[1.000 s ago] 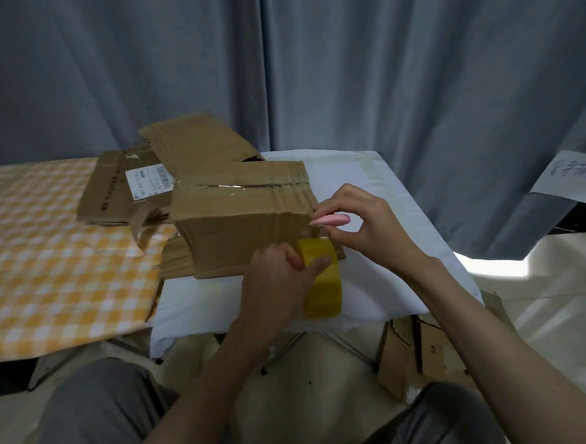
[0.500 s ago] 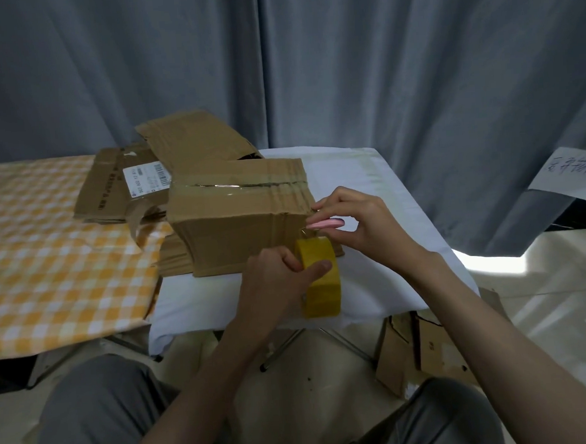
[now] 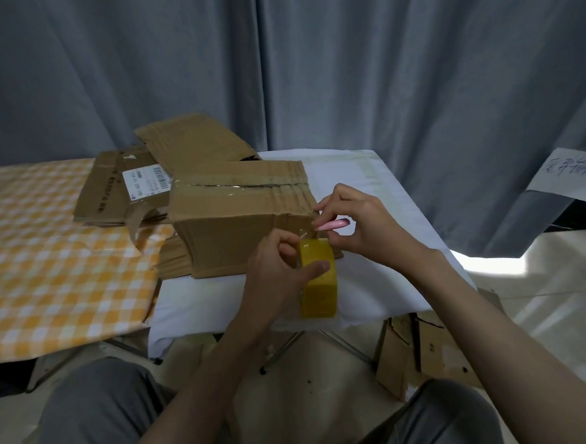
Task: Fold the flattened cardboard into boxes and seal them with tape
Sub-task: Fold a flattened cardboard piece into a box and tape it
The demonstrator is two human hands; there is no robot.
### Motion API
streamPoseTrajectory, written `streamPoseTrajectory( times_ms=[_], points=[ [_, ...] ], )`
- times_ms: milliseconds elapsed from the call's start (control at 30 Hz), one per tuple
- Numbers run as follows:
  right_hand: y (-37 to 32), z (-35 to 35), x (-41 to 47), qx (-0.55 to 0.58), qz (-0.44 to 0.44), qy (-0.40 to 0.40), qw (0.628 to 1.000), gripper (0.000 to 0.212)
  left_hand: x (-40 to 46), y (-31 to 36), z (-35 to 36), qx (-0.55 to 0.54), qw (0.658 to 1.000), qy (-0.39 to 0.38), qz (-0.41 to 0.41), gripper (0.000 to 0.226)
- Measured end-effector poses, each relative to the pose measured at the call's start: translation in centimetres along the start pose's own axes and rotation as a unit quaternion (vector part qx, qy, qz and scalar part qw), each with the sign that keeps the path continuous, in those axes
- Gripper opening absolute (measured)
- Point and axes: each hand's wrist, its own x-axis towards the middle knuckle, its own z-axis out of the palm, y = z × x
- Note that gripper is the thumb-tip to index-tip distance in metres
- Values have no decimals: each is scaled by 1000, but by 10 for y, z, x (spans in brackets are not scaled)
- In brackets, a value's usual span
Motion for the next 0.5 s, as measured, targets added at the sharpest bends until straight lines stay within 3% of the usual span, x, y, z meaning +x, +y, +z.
streamPoseTrajectory(
  times_ms=[167, 367, 500],
  points=[
    [-2, -2, 0, -9, 10, -19, 1000, 26, 6, 2, 2, -21, 999, -22, -20, 64],
    [13, -12, -10, -69, 19, -16, 997, 22, 10, 6, 0, -23, 999, -29, -35, 54],
    [42, -6, -37, -65, 147, 27, 987, 15, 10, 7, -2, -22, 999, -19, -29, 54]
  ],
)
